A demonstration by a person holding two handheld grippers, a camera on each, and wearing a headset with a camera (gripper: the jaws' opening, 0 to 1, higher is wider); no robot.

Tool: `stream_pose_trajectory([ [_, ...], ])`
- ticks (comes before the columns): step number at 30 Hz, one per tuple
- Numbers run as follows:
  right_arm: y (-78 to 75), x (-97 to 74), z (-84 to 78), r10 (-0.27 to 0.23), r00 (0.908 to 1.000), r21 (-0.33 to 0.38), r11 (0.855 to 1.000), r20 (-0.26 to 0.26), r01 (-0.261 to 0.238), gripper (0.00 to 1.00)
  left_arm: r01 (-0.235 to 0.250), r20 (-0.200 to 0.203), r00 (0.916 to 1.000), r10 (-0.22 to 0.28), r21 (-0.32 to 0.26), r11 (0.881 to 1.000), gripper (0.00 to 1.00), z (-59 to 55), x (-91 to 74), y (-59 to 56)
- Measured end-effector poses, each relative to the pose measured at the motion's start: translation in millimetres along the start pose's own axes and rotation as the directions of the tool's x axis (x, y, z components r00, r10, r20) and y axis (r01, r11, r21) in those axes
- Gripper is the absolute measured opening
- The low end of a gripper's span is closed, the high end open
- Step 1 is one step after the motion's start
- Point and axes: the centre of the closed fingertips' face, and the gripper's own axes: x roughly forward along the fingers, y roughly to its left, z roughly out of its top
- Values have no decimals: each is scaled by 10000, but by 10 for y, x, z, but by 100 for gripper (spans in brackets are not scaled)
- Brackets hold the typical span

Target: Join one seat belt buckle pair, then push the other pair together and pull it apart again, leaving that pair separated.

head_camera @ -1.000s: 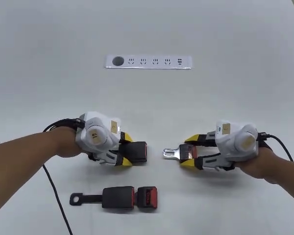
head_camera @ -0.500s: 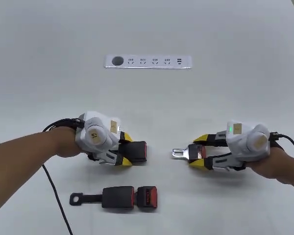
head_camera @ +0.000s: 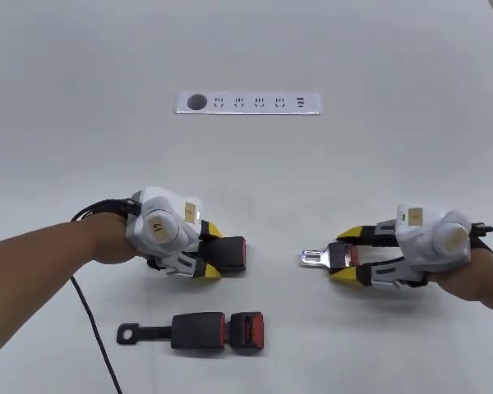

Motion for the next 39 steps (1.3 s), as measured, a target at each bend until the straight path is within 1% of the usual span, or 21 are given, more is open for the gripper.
stream_pose_trajectory([
  [3,-19,-24,-40,-3,10000,-20,10000,-17,3,36,-1,0,10000,1,-4,10000,34,0,0,0],
  [9,-16,-72,-66,-34,10000,-25,10000,-84,34,36,-12,-17,10000,12,-38,10000,34,-9,3,6],
  [14,-11,-131,-90,-99,9999,36,9999,-80,100,36,-36,-64,10000,36,-47,10000,35,6,-2,-6],
  [19,0,-147,-86,-37,9999,-21,10000,-162,37,36,-19,-112,9999,19,-6,10000,35,14,-6,-14],
  [26,-11,-146,-96,-99,9997,-9,10000,-228,99,36,-57,-128,9999,55,-88,9999,35,11,-6,-13],
  [30,-27,-136,-100,-117,9993,88,9999,-347,121,36,-88,-178,9998,85,-116,9999,35,11,-3,-10],
  [34,-23,-118,-93,-169,9982,-72,9998,-569,166,37,-96,-261,9996,91,-169,9998,35,12,-2,-10],
  [37,-75,-118,-118,-454,9969,-59,9990,-637,451,38,-86,-391,9992,75,-281,9996,37,19,0,-22],
  [38,-71,-124,-99,-479,9973,106,9988,-564,485,39,-67,-433,9990,50,-398,9992,38,18,1,-30],
  [39,-69,-128,-72,-542,9975,312,9980,-459,557,41,-85,-448,9990,59,-578,9983,42,19,0,-35],
])
